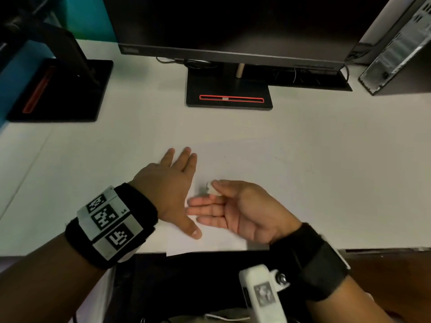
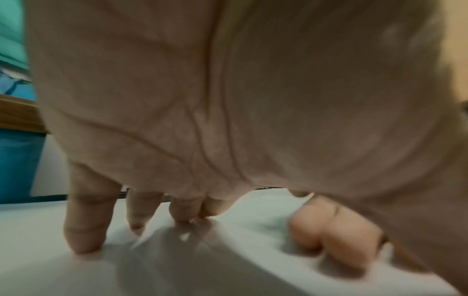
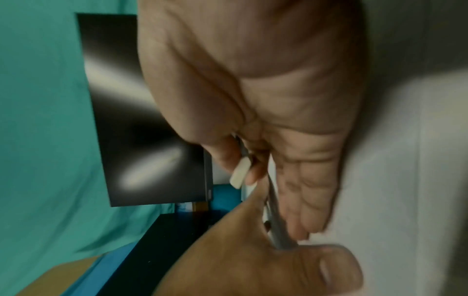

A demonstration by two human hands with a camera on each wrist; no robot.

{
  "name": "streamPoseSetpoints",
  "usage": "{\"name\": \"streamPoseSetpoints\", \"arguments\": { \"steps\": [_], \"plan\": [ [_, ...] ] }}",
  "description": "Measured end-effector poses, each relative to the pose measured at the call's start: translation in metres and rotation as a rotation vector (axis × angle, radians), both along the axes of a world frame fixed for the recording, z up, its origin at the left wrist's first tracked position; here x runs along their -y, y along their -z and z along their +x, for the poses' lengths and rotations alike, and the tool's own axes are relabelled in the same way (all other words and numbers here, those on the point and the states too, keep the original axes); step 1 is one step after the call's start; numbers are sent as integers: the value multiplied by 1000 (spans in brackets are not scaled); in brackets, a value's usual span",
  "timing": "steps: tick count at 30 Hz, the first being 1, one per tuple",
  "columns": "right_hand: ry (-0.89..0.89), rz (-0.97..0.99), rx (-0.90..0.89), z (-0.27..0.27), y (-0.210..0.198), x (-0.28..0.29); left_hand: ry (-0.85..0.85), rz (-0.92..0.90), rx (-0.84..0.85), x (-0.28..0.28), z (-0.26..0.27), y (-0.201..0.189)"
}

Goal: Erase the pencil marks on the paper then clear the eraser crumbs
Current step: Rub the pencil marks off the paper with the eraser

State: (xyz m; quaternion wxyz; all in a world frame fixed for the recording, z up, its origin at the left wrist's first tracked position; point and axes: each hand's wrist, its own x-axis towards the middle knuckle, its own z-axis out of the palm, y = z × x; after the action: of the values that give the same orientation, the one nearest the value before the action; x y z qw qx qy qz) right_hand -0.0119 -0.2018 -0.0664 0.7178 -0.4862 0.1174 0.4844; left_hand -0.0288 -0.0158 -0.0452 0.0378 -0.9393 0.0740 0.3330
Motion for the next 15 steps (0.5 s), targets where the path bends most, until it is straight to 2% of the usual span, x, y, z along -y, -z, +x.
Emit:
{"name": "streamPoseSetpoints", "arguments": {
  "steps": [1, 2, 5, 6, 7, 8, 9, 11, 12, 13, 14, 15],
  "plan": [
    [-7, -8, -15, 8, 3, -2, -1, -3, 2, 0, -1, 0],
    [90, 3, -29, 22, 5, 0, -3, -6, 3, -1, -1, 0],
    [635, 55, 72, 69, 1, 11, -6, -7, 7, -1, -2, -1],
    [745, 28, 142, 77, -3, 14, -9, -8, 4, -1, -2, -1],
    [783, 33, 169, 79, -4, 13, -12, -8, 4, 0, -2, -1],
    [737, 64, 141, 76, -6, 8, -14, -7, 7, 0, -1, -1],
    [598, 70, 104, 69, -8, 0, -14, -8, 9, 0, -1, -1],
    [181, -33, 64, 53, -12, -18, -19, -16, 9, -1, 0, -1],
    [55, -79, 56, 52, -11, -23, -23, -20, 4, -1, 0, -2],
    [43, -89, 48, 56, -9, -24, -22, -21, 1, 0, -1, -2],
    [130, -51, 28, 64, -6, -22, -19, -17, 2, 0, -1, -2],
    [303, 5, 25, 75, -5, -18, -17, -13, 3, 0, -1, -2]
  ]
}}
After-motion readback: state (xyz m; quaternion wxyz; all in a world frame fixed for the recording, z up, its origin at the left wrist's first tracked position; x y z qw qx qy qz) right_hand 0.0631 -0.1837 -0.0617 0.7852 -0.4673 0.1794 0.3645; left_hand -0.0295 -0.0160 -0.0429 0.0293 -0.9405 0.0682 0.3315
